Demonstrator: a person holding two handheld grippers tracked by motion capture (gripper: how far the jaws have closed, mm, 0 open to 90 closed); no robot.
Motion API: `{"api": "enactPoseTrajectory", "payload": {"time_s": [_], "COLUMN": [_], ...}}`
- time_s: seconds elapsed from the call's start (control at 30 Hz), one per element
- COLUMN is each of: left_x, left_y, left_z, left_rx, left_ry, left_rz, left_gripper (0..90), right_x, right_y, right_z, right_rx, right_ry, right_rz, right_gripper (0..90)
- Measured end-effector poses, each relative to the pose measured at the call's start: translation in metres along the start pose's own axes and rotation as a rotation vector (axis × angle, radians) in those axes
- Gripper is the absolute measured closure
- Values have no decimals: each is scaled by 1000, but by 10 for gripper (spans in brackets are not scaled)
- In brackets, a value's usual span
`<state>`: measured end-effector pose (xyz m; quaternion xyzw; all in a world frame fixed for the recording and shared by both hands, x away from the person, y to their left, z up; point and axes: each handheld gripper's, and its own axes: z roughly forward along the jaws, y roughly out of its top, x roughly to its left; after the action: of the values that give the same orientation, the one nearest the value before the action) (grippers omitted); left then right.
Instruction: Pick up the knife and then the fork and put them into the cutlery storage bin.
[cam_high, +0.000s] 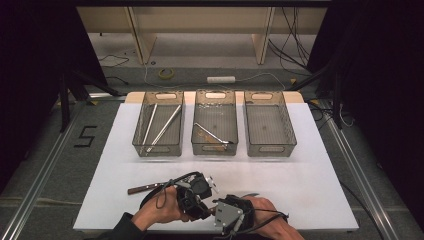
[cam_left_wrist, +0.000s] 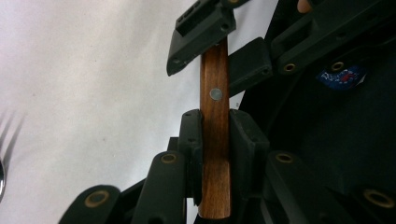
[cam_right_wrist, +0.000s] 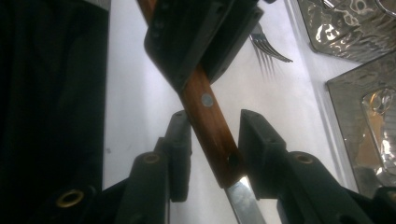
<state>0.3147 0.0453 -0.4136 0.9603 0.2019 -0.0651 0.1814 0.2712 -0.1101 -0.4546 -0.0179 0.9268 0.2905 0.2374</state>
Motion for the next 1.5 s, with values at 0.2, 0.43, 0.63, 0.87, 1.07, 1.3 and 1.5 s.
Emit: {"api": "enactPoseTrajectory", "payload": {"time_s": [0.2, 0.43, 0.63, 0.87, 1.07, 1.3, 1.5], "left_x": [0, 1, 6, 13, 22, 26, 32], "left_y": [0, 0, -5, -15, -29, -38, -51], "left_z": [-3, -7, -17, -31, -45, -49, -50], "left_rx": [-28, -63, -152, -242, -380, -490, -598], "left_ry": [-13, -16, 33, 63, 75, 131, 167], "left_rz": [0, -2, -24, -51, -87, -106, -141], "left_gripper": [736, 715, 538, 356, 282, 224, 212], "right_x": [2, 0, -8, -15, -26, -44, -63], "right_y": [-3, -6, -11, -19, -29, -40, -53], "right_z": [2, 0, -7, -11, -17, -26, -35], "right_rx": [28, 26, 33, 38, 43, 42, 22], "right_ry": [58, 79, 71, 47, 5, -11, -44], "right_rz": [-93, -97, -68, -36, 16, 95, 218], "right_gripper": [769, 775, 774, 775, 774, 774, 774]}}
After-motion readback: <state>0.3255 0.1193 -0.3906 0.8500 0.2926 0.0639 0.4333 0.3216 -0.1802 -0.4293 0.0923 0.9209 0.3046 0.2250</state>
